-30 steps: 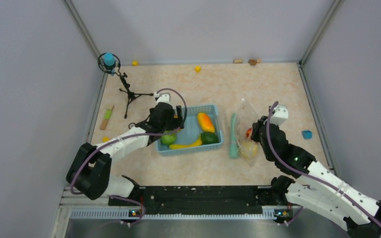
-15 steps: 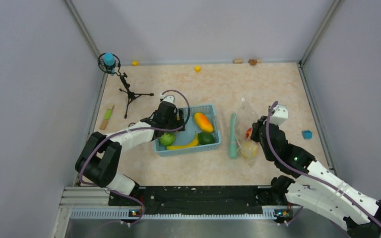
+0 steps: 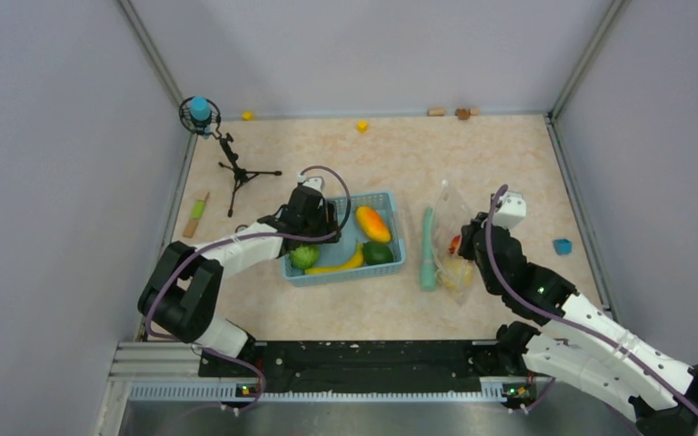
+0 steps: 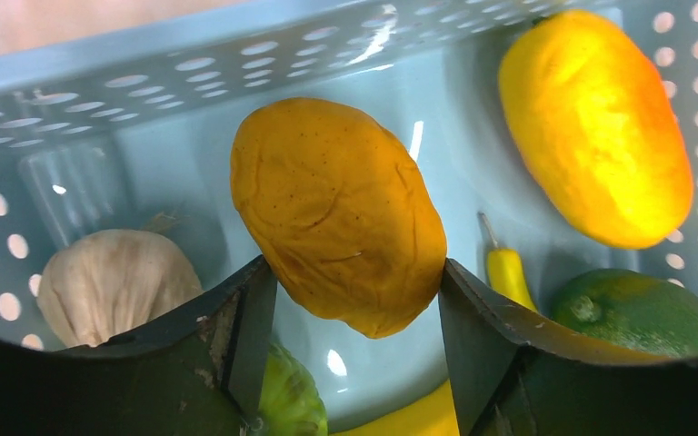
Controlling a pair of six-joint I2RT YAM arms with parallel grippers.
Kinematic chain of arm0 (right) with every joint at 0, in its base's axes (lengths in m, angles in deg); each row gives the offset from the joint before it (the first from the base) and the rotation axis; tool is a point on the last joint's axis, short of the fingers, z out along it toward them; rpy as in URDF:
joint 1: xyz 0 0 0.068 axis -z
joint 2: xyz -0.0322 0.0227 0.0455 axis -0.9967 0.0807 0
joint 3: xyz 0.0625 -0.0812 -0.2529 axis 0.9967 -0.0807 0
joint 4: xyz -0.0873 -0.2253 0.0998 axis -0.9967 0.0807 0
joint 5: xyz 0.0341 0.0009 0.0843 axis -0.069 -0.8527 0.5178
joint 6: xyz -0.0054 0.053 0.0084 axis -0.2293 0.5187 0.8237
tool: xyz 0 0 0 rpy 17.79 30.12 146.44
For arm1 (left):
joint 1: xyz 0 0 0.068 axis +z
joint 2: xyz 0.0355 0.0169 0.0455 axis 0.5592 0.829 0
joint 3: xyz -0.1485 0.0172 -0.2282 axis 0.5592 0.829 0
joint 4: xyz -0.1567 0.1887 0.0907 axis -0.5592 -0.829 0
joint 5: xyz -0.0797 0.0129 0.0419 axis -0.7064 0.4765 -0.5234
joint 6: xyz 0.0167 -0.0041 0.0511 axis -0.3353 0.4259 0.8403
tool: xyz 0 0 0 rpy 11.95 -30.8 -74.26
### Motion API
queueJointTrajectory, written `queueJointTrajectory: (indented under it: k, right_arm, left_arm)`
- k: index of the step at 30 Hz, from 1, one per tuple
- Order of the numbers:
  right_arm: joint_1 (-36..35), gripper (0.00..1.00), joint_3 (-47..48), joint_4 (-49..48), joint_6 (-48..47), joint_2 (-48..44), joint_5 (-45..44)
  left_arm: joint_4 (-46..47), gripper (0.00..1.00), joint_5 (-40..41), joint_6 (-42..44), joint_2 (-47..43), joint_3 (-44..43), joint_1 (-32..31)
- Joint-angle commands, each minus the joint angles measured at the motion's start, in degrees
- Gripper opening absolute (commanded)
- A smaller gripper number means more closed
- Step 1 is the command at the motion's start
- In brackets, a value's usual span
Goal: Place the food in the zip-top bag and seal the zipper
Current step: Pick up the fake fruit from the bin, then place the fake fruit in the zipper food storage bag.
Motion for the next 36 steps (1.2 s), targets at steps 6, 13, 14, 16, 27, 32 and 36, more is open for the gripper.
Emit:
queueJointTrajectory:
  k: [6, 13, 14, 16, 27, 32, 36]
  right_arm:
    - [0.1, 0.0, 0.5, -1.9, -0.8, -0.3, 1.3]
    - [0.2, 0.0, 0.2, -2.5, -1.1, -1.0, 2.4]
    - [0.2, 0.0, 0.2, -2.7, -1.2, -1.0, 2.6]
    - [0.1, 0.0, 0.3, -2.8, -1.3, -1.0, 3.1]
    - [0.1, 0.0, -0.2, -3.6, -1.4, -0.8, 4.8]
    - [0.1, 0.0, -0.1, -3.6, -1.5, -0.9, 4.9]
    - [0.1, 0.0, 0.0, -3.6, -1.6, -1.8, 5.6]
  left_arm:
    - [4.8, 0.35, -4.2, 1.9, -13.7, 0.3, -2.6]
    - [17.4, 0.28, -22.0, 3.3, -22.5, 3.2, -3.5]
    - [20.2, 0.26, -25.7, 3.8, -22.6, 3.2, -4.1]
    - [22.2, 0.26, -31.2, 5.3, -21.4, 0.8, -6.0]
    - [22.4, 0.26, -32.8, 11.6, -7.2, -12.9, -17.7]
    - [22.3, 0.24, -33.7, 10.5, -0.5, -17.9, -20.0]
    - [21.8, 0.23, -33.5, 9.4, 3.8, -20.5, -20.8]
